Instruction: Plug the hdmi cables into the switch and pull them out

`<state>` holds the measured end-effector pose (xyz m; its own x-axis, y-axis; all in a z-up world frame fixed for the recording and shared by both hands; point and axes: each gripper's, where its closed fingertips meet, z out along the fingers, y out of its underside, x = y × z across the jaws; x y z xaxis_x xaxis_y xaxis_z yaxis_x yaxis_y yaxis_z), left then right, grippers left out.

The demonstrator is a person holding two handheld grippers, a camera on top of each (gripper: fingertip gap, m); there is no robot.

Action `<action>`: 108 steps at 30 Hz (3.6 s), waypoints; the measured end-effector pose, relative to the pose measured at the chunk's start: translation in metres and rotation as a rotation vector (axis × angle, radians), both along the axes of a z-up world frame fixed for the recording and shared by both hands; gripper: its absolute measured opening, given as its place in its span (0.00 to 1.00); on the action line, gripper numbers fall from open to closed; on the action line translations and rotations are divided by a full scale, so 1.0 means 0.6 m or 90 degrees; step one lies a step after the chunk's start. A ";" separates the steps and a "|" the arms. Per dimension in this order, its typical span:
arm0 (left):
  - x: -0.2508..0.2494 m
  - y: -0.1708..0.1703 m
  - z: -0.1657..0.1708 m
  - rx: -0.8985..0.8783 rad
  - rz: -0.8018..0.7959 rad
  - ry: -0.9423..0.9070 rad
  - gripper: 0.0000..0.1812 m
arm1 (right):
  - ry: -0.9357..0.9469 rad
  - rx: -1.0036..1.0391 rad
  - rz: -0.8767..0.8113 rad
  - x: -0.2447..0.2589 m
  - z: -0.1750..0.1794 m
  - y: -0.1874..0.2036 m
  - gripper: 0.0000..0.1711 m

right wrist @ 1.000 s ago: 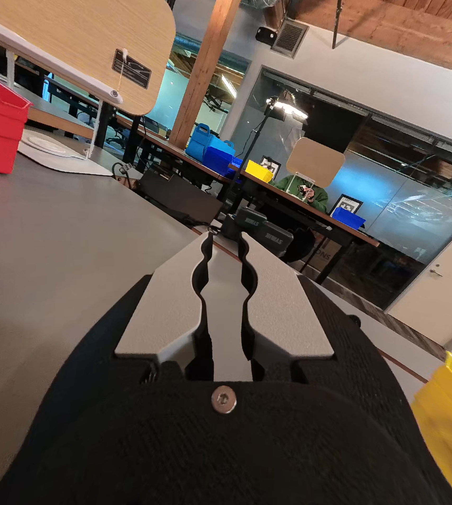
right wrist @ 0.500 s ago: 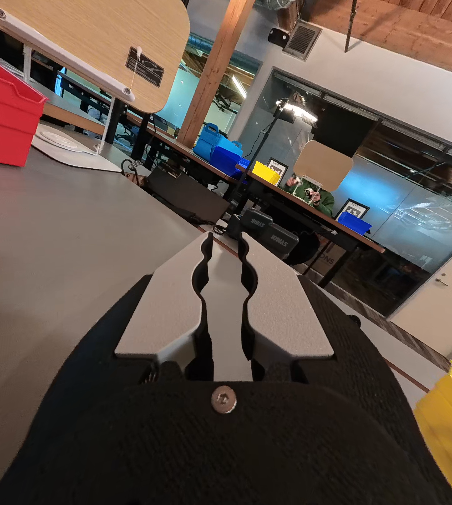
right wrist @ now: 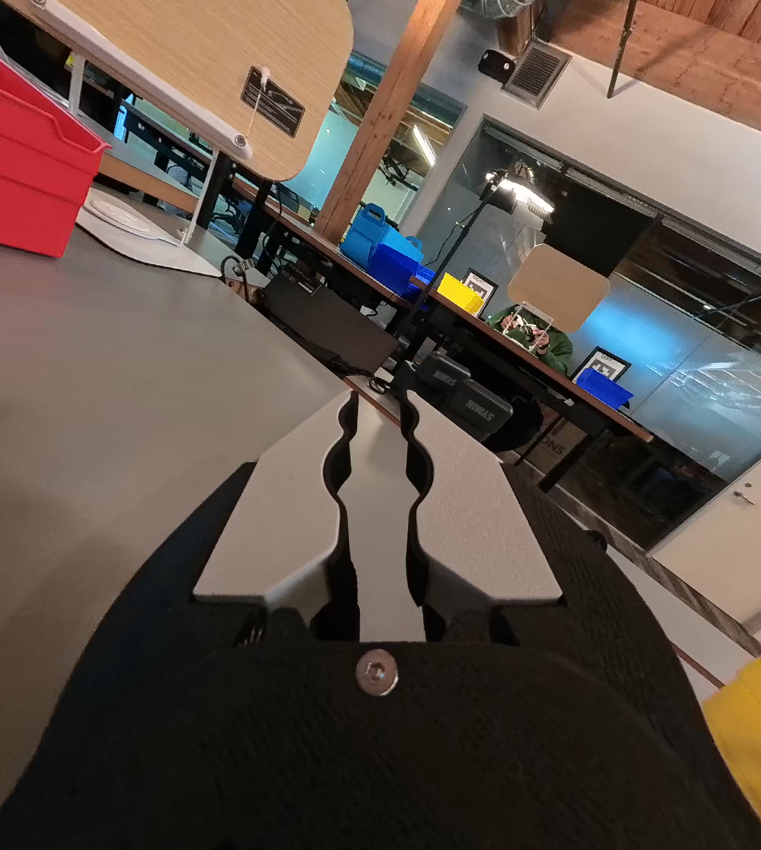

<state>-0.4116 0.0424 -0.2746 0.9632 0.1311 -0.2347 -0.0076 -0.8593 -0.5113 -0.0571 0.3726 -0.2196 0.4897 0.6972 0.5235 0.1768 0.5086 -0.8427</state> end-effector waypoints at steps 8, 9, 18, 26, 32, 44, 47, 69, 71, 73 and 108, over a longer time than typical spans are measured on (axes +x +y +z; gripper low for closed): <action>-0.011 -0.008 0.064 0.054 0.002 0.074 0.38 | -0.010 0.007 0.002 -0.003 -0.003 -0.002 0.10; -0.010 -0.006 0.072 0.061 -0.001 0.081 0.38 | -0.011 0.008 0.002 -0.003 -0.003 -0.003 0.10; -0.008 0.017 0.155 0.135 -0.023 0.210 0.37 | -0.016 0.011 0.005 -0.004 -0.005 -0.004 0.10; 0.007 0.040 0.224 0.196 -0.068 0.339 0.37 | -0.021 0.014 0.007 -0.006 -0.006 -0.006 0.10; 0.057 0.069 0.289 0.265 -0.122 0.430 0.37 | -0.021 0.015 0.006 -0.007 -0.007 -0.006 0.10; 0.312 0.168 0.402 0.483 -0.359 0.410 0.36 | -0.015 0.013 0.005 -0.006 -0.004 -0.006 0.10; 0.391 0.204 0.371 0.509 -0.437 0.336 0.37 | -0.009 0.017 -0.013 0.003 0.000 0.003 0.10; 0.537 0.375 0.001 0.360 -0.519 -0.071 0.00 | -0.186 -0.052 0.353 -0.008 -0.026 -0.141 0.19; 0.526 0.373 0.001 0.353 -0.515 -0.053 0.05 | -0.269 -0.035 0.358 -0.016 -0.058 -0.158 0.20; 0.508 0.370 -0.009 0.323 -0.505 -0.019 0.16 | -0.320 -0.010 0.341 -0.022 -0.080 -0.164 0.21; 0.453 0.442 -0.064 0.255 -0.596 0.550 0.06 | -0.274 -0.181 0.440 0.004 -0.046 -0.184 0.27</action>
